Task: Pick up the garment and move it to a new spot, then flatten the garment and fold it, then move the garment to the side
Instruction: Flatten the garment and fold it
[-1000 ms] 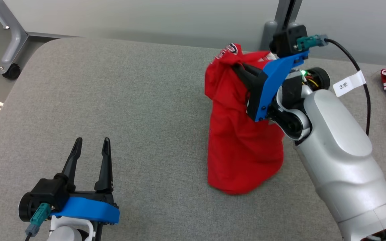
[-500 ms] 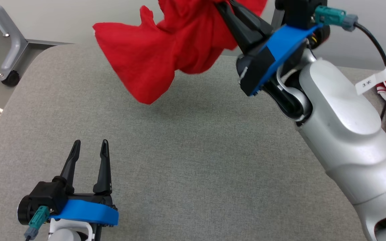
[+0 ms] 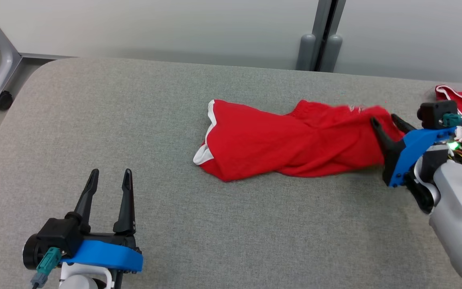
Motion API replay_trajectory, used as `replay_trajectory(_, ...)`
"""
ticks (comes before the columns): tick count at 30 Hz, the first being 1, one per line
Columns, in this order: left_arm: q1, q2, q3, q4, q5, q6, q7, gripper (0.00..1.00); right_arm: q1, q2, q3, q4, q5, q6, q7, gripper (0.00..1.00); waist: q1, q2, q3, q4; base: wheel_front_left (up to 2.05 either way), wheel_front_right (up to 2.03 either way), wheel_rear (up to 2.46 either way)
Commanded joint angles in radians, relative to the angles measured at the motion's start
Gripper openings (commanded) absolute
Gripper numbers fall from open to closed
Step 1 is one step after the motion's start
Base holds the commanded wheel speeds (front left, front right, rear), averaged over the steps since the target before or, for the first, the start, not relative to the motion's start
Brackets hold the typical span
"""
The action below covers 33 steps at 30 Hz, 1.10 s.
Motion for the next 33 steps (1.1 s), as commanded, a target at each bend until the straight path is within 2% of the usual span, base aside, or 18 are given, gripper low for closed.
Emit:
replay_trajectory(1,-0.009,0.0,-0.001,0.002,0.004,-0.002,-0.004,1.0,0.006,-0.006,-0.009,0.012,-0.013,0.0,0.001,1.0,0.0,0.0,-0.003,0.0,0.0,0.0,0.0)
replay_trajectory(7,0.016,0.002,-0.003,0.008,0.003,0.0,-0.004,1.0,-0.046,0.028,-0.083,0.167,-0.134,0.0,0.037,1.0,0.0,0.0,-0.031,0.0,0.0,0.0,0.0)
replay_trajectory(12,0.029,0.004,-0.002,0.001,-0.002,0.005,-0.004,1.0,-0.089,0.134,-0.1,0.148,-0.174,0.0,0.077,1.0,0.0,0.0,-0.043,0.001,0.0,0.0,0.0)
replay_trajectory(15,0.029,0.002,-0.006,-0.006,-0.001,0.003,-0.004,1.0,-0.107,0.209,-0.088,0.118,-0.173,0.0,0.144,1.0,0.0,0.0,-0.036,0.008,0.0,0.0,0.0)
replay_trajectory(18,0.016,-0.003,-0.013,-0.011,0.001,-0.004,-0.004,1.0,-0.128,0.247,-0.083,0.099,-0.161,0.0,0.21,1.0,0.0,0.0,-0.02,0.026,0.0,0.0,0.0)
replay_trajectory(27,-0.021,-0.015,-0.024,-0.006,0.006,-0.02,-0.004,1.0,-0.221,0.285,-0.121,0.153,-0.208,0.0,0.284,1.0,0.0,0.0,0.04,0.12,0.0,0.0,0.0)
replay_trajectory(29,-0.025,-0.02,-0.022,-0.004,0.004,-0.026,-0.004,1.0,-0.235,0.285,-0.105,0.151,-0.207,0.0,0.3,1.0,0.0,0.0,0.051,0.138,0.0,0.0,0.0)
replay_trajectory(33,-0.038,-0.036,-0.023,0.0,0.01,-0.04,-0.004,1.0,-0.227,0.285,-0.012,0.075,-0.134,0.0,0.341,1.0,0.0,0.0,0.071,0.18,0.0,0.0,0.0)
